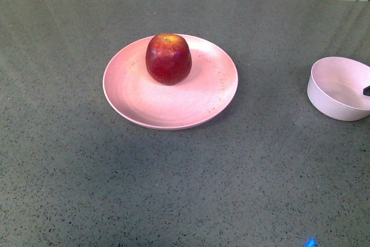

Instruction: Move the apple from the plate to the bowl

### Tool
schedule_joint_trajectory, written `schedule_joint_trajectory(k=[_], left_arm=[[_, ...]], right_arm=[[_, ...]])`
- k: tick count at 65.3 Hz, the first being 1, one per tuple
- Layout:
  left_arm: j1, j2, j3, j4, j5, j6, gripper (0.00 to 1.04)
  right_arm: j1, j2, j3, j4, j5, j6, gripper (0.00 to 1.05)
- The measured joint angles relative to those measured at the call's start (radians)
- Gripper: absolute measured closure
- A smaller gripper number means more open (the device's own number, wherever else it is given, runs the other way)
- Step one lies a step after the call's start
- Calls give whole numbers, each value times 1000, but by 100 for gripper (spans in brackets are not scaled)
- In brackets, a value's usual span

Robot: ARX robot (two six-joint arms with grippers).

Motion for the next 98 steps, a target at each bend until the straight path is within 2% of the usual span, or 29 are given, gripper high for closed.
schedule_joint_trajectory(k=[11, 31, 44, 74, 78, 98], left_arm=[[0, 0, 0, 0, 0, 0, 9], [0, 0, 0, 0, 0, 0, 9], [0, 0, 0, 0, 0, 0, 9], [0, 0, 0, 0, 0, 0, 9], [0, 0, 0, 0, 0, 0, 9], [0, 0, 0, 0, 0, 0, 9]], right_arm=[[30, -5, 10, -21, -5, 8, 103], [126, -21, 20, -29, 2, 44, 103], [197, -10, 57, -34, 46, 51, 103], [257, 57, 113, -30, 80, 48, 103], [258, 57, 113, -21, 75, 49, 98], [210, -18, 68, 61, 21, 51, 50]])
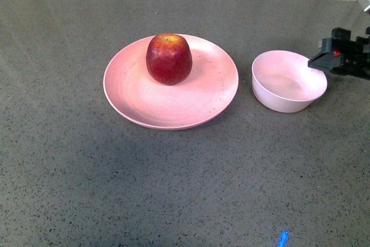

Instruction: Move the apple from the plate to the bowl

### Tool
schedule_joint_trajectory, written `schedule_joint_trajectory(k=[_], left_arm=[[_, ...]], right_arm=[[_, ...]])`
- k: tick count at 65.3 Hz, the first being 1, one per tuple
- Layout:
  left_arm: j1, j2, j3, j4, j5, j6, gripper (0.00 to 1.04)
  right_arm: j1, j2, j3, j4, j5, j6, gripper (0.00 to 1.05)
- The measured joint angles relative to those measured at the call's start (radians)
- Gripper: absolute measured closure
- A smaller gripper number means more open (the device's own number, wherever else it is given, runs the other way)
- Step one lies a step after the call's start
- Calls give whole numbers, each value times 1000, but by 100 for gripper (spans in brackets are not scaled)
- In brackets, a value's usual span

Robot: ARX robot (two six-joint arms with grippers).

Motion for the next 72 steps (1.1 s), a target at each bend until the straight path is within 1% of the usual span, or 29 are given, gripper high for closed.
schedule_joint_trajectory(k=[2, 4, 8, 10, 13, 16, 18, 24, 25, 26, 27, 28, 29, 30, 32, 36, 38, 53, 58, 60, 62, 63, 65, 69, 72], left_arm=[[0, 0, 0, 0, 0, 0, 9], [0, 0, 0, 0, 0, 0, 9], [0, 0, 0, 0, 0, 0, 9], [0, 0, 0, 0, 0, 0, 9], [0, 0, 0, 0, 0, 0, 9], [0, 0, 0, 0, 0, 0, 9], [0, 0, 0, 0, 0, 0, 9], [0, 0, 0, 0, 0, 0, 9], [0, 0, 0, 0, 0, 0, 9], [0, 0, 0, 0, 0, 0, 9], [0, 0, 0, 0, 0, 0, 9], [0, 0, 0, 0, 0, 0, 9], [0, 0, 0, 0, 0, 0, 9], [0, 0, 0, 0, 0, 0, 9], [0, 0, 0, 0, 0, 0, 9], [0, 0, 0, 0, 0, 0, 9], [0, 0, 0, 0, 0, 0, 9], [0, 0, 0, 0, 0, 0, 9], [0, 0, 0, 0, 0, 0, 9], [0, 0, 0, 0, 0, 0, 9], [0, 0, 0, 0, 0, 0, 9], [0, 0, 0, 0, 0, 0, 9], [0, 0, 0, 0, 0, 0, 9], [0, 0, 0, 0, 0, 0, 9], [0, 0, 0, 0, 0, 0, 9]], right_arm=[[-14, -32, -18, 14, -9, -2, 43], [-22, -49, -27, 22, -16, -3, 40], [-50, -118, -66, 47, -48, -9, 27], [-58, -140, -79, 53, -51, -12, 24], [-79, -200, -114, 67, -68, -23, 15], [-95, -249, -145, 76, -88, -25, 9], [-107, -286, -167, 81, -102, -25, 7], [-140, -395, -237, 97, -125, -29, 9], [-139, -399, -249, 122, -112, -30, 10], [-137, -409, -282, 204, -75, -32, 14], [-135, -414, -296, 245, -38, -34, 15], [-132, -420, -328, 334, 17, -35, 19], [-131, -423, -344, 377, 42, -37, 20], [-127, -428, -376, 454, 84, -39, 24], [-121, -436, -422, 553, 128, -42, 29], [-108, -466, -499, 682, 161, -45, 40], [-101, -485, -526, 713, 165, -46, 45], [-66, -636, -673, 724, 200, -49, 84], [-50, -712, -732, 704, 213, -49, 103], [-48, -734, -745, 697, 216, -50, 103], [-35, -755, -758, 689, 241, -52, 103], [-22, -770, -767, 682, 269, -51, 103], [-7, -787, -779, 677, 278, -52, 103], [14, -791, -814, 724, 277, -52, 103], [18, -804, -835, 719, 277, -52, 103]])
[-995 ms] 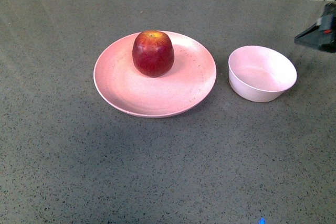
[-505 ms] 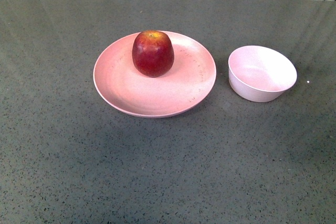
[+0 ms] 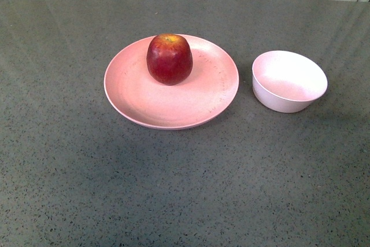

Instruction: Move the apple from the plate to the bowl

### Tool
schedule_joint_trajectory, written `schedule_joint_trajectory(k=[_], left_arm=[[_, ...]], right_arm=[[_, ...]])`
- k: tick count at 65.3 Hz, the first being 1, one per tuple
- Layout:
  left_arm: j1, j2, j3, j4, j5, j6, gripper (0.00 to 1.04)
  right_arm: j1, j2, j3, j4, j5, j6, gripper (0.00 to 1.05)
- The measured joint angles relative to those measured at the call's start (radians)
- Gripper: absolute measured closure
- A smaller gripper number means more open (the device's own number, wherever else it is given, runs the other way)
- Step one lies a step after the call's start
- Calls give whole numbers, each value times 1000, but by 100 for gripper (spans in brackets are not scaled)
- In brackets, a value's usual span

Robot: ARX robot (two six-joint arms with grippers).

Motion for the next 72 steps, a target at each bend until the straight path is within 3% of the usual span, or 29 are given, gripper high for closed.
schedule_joint_trajectory(k=[36, 72], left_arm=[[0, 0, 0, 0, 0, 0, 9], [0, 0, 0, 0, 0, 0, 9]], right_arm=[[2, -503, -82, -404, 7, 0, 103], [2, -808, -83, -694, 8, 0, 103]])
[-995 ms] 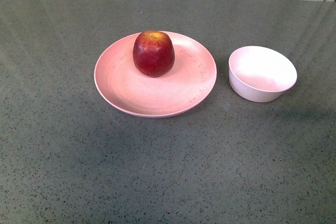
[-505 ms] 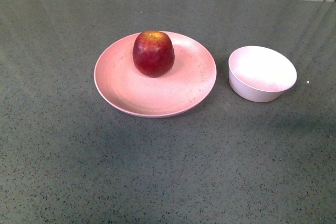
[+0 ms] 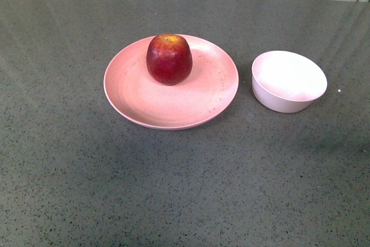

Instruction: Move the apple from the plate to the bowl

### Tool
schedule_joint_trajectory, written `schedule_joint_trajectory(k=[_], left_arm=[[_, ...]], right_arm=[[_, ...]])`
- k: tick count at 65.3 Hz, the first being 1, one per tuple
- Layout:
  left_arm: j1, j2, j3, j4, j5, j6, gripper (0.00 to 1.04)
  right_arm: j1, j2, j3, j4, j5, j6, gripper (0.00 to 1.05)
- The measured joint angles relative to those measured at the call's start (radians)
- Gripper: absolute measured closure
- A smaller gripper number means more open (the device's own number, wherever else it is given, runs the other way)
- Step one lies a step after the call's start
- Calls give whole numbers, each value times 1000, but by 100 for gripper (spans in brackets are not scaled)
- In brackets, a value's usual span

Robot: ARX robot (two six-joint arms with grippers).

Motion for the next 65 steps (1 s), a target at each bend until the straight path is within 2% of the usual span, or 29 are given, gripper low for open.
schedule_joint_trajectory(k=[32, 39, 55, 65], left_arm=[[0, 0, 0, 0, 0, 0, 9], [0, 0, 0, 0, 0, 0, 9], [0, 0, 0, 0, 0, 0, 9], [0, 0, 0, 0, 0, 0, 9]], right_arm=[[0, -140, 0, -141, 0, 0, 103], [2, -275, 0, -302, 0, 0, 103], [2, -308, 0, -314, 0, -1, 103], [2, -308, 0, -314, 0, -1, 77]])
